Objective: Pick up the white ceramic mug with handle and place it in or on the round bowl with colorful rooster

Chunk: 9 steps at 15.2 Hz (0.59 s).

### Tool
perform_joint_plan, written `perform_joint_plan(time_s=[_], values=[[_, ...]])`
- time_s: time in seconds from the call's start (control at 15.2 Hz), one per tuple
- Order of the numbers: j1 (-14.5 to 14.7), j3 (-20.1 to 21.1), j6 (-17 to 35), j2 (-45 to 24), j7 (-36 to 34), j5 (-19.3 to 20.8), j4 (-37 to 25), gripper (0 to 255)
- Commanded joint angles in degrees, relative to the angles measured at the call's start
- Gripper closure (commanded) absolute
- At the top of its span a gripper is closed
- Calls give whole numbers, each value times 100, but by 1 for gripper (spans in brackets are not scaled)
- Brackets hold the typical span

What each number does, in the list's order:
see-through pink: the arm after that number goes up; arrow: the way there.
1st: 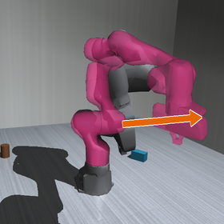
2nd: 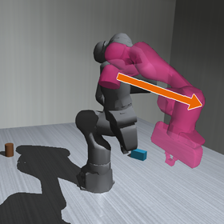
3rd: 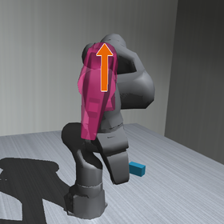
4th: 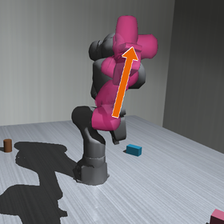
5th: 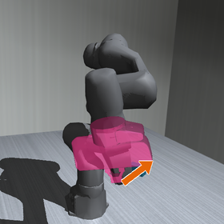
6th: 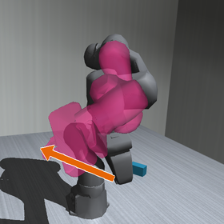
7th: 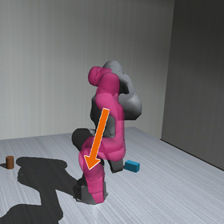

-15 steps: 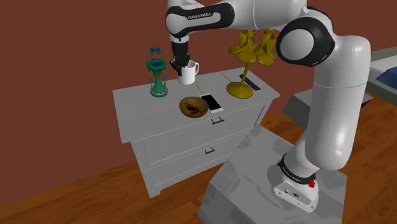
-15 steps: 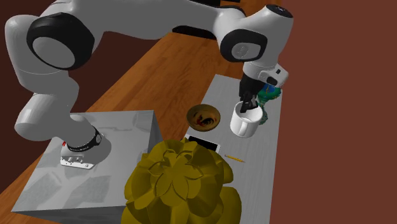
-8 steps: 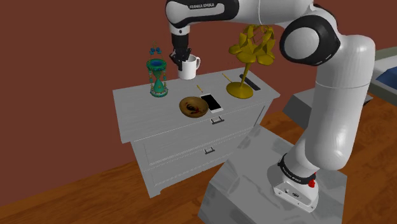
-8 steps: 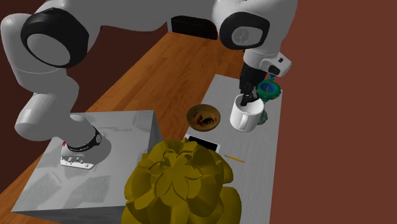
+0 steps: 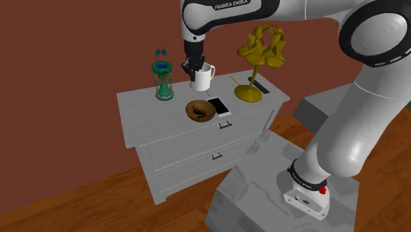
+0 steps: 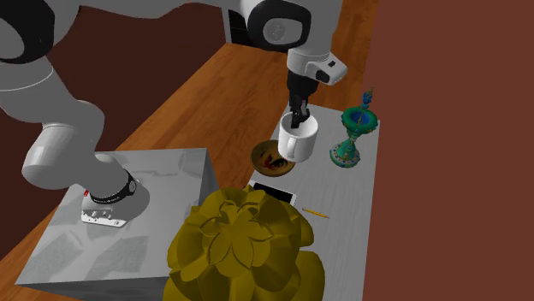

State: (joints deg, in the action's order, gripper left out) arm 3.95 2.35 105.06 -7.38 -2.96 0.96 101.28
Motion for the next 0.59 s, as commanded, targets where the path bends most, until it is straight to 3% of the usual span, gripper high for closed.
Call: perform_joint_plan(time_s=[0.0, 0.26, 0.53], values=[[83, 69, 64, 408, -152, -18, 473, 255], [218, 201, 120, 1065, -400, -80, 1188, 255], [218, 204, 423, 1005, -405, -75, 1430, 255]])
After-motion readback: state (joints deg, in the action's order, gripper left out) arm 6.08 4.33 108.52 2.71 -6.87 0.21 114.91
